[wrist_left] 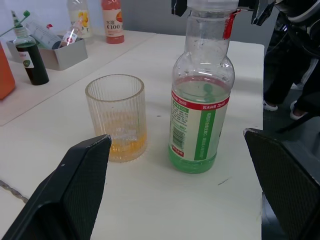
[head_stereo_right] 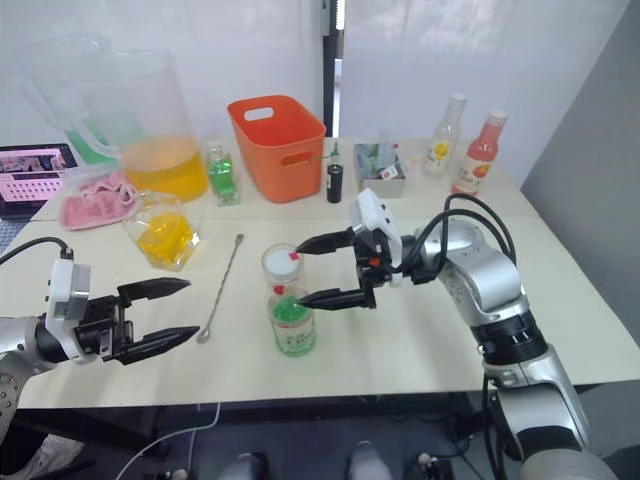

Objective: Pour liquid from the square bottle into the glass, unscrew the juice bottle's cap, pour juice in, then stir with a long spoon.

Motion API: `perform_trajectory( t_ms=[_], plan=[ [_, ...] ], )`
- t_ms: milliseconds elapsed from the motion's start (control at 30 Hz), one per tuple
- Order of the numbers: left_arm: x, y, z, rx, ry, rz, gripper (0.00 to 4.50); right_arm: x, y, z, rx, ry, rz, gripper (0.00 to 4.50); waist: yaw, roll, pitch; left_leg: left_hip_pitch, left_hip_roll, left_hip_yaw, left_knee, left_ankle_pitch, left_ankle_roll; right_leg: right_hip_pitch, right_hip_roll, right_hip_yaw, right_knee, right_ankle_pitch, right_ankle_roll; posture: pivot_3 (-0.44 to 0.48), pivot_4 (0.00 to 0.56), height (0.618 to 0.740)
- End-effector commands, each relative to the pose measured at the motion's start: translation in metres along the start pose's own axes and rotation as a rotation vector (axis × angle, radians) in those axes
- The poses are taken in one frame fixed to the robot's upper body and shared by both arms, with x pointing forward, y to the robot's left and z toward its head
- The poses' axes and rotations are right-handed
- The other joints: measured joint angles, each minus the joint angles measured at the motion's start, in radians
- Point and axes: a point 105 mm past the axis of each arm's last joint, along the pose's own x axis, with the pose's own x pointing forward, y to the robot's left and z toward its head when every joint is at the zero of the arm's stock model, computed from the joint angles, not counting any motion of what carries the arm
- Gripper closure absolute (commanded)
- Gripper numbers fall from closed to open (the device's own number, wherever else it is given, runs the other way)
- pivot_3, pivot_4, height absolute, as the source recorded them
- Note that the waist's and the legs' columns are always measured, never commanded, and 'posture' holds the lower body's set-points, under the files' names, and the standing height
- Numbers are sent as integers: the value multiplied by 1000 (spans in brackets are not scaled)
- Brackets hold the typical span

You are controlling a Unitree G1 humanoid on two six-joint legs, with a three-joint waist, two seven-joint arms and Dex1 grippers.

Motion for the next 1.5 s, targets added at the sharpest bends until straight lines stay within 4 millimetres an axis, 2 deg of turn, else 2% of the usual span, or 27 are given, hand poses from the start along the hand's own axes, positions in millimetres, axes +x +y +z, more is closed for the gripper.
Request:
perform_trajectory(
  t_ms=[33, 233, 333, 533, 567, 933, 1333, 1500],
  plan=[
    [-2, -5, 13, 38, -21, 20, 0, 3, -1, 9, -52, -13, 40, 29, -2, 0, 0, 0, 0, 0, 0, 0, 0, 0, 0, 0, 0, 0, 0, 0, 150, 722],
    [-2, -8, 12, 39, -8, 47, 0, 11, -4, 6, -39, -38, 81, 29, -3, 0, 0, 0, 0, 0, 0, 0, 0, -1, 0, 0, 1, 0, 0, 0, 150, 722],
    [-2, -9, 9, 37, 0, 48, 0, 15, -6, 5, -43, -46, 95, 826, -3, 0, 0, 0, 0, 0, 0, 0, 0, -1, 0, 0, 1, 0, 0, 0, 150, 722],
    [-1, -8, 11, 44, -4, 55, 0, 27, -12, 1, -47, -73, 101, 2862, -3, 0, 0, 0, 0, 0, 0, 0, 0, -2, 0, 0, 1, 0, 0, 0, 150, 722],
    [-1, -8, 11, 44, -4, 55, 0, 28, -13, 1, -48, -74, 101, 3030, -3, 0, 0, 0, 0, 0, 0, 0, 0, -2, 0, 0, 1, 0, 0, 0, 150, 722],
    [5, -6, 12, 32, -26, 12, 0, 15, -6, 7, -64, -78, 27, 3040, -1, 0, 0, 0, 0, 0, 0, 0, -1, -2, 0, 0, 2, 0, 0, 0, 150, 722],
    [38, 7, 12, 10, -74, -159, 0, 11, 13, 23, 67, -133, -506, 3040, 1, 0, 0, -1, 0, 0, 0, 0, 0, -4, 0, 0, 3, 0, -1, 0, 150, 722],
    [47, 13, 10, 1, -77, -230, 0, 10, 19, 20, 100, -121, -639, 3040, 1, 0, 0, -3, 0, 0, 0, 0, 0, -5, 0, 0, 3, 0, 0, 0, 150, 722]
  ],
)
